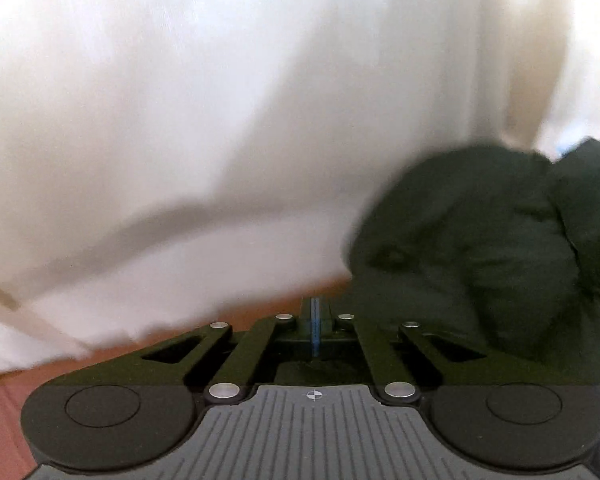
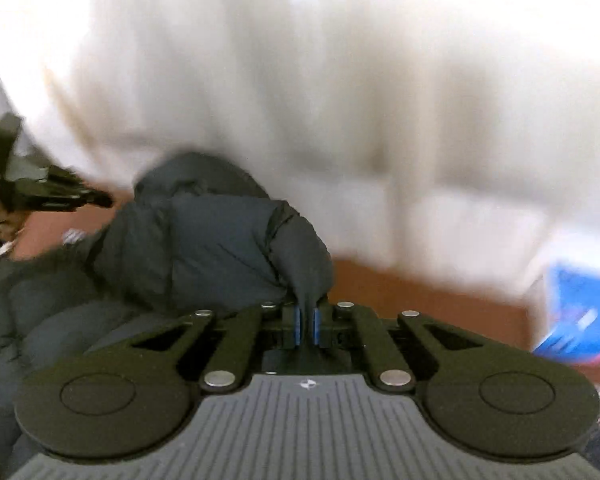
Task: Fold clothes
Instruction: 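Spread the jacket flat on the rug and release both grippers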
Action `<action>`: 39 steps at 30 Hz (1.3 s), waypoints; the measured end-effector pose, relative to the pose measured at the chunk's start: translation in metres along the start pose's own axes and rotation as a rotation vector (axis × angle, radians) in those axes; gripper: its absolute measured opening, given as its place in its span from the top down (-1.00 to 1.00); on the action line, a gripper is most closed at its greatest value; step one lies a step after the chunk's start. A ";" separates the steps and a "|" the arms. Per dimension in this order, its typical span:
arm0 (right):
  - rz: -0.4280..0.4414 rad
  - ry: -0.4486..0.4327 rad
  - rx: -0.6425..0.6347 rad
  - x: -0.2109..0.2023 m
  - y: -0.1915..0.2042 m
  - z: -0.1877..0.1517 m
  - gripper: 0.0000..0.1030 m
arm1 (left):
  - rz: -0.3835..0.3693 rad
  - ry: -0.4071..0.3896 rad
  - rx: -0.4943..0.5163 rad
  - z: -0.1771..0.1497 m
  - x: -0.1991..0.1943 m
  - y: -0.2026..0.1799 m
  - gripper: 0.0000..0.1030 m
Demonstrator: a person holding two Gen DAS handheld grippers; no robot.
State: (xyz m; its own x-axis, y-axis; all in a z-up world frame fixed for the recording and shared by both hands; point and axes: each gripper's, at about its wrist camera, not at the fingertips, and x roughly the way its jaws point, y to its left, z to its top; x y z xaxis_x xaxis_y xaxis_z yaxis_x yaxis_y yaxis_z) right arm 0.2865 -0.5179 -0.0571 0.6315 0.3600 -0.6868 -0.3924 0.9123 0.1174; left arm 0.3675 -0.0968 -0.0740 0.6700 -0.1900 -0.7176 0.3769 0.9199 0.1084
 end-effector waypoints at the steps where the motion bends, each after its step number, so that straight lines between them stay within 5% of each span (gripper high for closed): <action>1: -0.033 -0.014 0.005 0.001 -0.005 0.004 0.88 | 0.031 -0.002 -0.007 0.003 0.009 -0.001 1.00; 5: -0.146 0.049 0.071 0.043 -0.033 -0.007 0.87 | 0.065 0.086 -0.035 -0.011 0.049 -0.009 1.00; 9: -0.209 0.158 0.173 0.091 -0.060 -0.040 0.79 | 0.095 0.169 0.041 -0.036 0.068 -0.025 0.97; 11: -0.223 0.181 0.223 0.103 -0.065 -0.051 0.51 | 0.120 0.187 0.072 -0.043 0.066 -0.026 0.51; 13: -0.236 0.181 0.267 0.107 -0.066 -0.055 0.30 | 0.137 0.160 0.060 -0.038 0.048 -0.018 0.41; 17: -0.234 -0.001 0.281 0.042 -0.060 -0.035 0.02 | 0.112 0.038 -0.018 -0.034 -0.022 0.004 -0.14; 23: -0.106 -0.178 0.210 -0.084 -0.006 -0.034 -0.52 | -0.035 -0.075 -0.096 -0.079 -0.136 0.017 -0.58; 27: -0.067 -0.123 0.162 -0.132 0.035 -0.070 -0.58 | -0.040 -0.050 0.015 -0.142 -0.189 -0.019 -0.60; 39: -0.232 0.050 0.207 -0.189 0.149 -0.193 -0.58 | -0.070 0.043 0.280 -0.284 -0.261 -0.102 -0.67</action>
State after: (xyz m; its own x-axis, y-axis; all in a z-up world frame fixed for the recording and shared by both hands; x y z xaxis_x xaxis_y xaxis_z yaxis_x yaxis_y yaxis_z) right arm -0.0204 -0.4879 -0.0484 0.6525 0.1324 -0.7461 -0.0940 0.9911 0.0937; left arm -0.0281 -0.0435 -0.0930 0.6104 -0.2296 -0.7581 0.5873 0.7734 0.2387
